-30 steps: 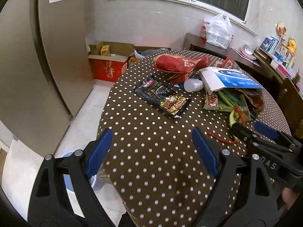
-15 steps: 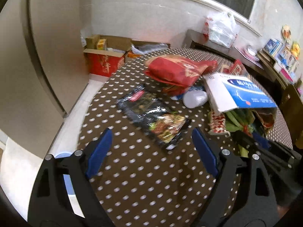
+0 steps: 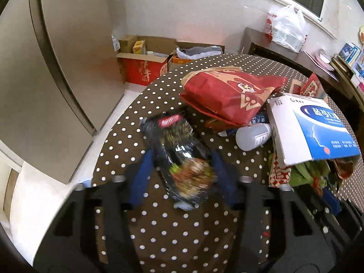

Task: Collect trash
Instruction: 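Grasp the green vegetable with right tool while left tool grasps the black snack wrapper, then carry both items over the wastebasket and open both tools to drop them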

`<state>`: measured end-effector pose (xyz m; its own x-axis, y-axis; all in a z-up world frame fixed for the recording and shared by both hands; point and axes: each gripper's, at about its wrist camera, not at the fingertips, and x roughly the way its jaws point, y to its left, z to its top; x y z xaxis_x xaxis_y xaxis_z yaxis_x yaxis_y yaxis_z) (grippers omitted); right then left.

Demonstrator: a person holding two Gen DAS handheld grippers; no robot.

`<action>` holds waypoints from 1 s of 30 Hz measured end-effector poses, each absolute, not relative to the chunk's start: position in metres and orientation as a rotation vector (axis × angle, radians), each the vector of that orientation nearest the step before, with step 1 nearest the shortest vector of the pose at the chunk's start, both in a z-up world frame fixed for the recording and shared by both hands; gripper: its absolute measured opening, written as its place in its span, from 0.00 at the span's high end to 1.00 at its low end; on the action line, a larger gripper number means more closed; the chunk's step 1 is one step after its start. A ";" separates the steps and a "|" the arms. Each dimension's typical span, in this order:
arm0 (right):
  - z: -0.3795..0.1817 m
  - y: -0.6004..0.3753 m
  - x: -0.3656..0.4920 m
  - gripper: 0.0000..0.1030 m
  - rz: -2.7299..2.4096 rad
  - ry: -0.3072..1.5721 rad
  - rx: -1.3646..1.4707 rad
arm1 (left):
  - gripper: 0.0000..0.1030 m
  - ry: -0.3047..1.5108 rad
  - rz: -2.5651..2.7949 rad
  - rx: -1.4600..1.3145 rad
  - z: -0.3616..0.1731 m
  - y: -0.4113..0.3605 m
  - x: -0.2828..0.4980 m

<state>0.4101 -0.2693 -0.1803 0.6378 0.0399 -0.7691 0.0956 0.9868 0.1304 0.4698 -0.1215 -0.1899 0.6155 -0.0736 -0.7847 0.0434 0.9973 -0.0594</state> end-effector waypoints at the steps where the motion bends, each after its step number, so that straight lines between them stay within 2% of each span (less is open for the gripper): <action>1: -0.180 -0.269 0.409 0.85 -0.030 0.880 0.166 | 0.76 0.906 -0.090 -0.055 -0.189 -0.117 0.468; 3: -0.180 -0.270 0.404 0.85 -0.025 0.875 0.172 | 0.84 0.904 -0.114 -0.083 -0.187 -0.109 0.463; 7: -0.180 -0.268 0.391 0.86 -0.008 0.875 0.184 | 0.91 0.900 -0.168 -0.128 -0.186 -0.093 0.448; 30: -0.098 -0.228 0.295 0.87 -0.015 0.625 0.142 | 0.94 0.724 -0.343 -0.267 -0.141 -0.040 0.330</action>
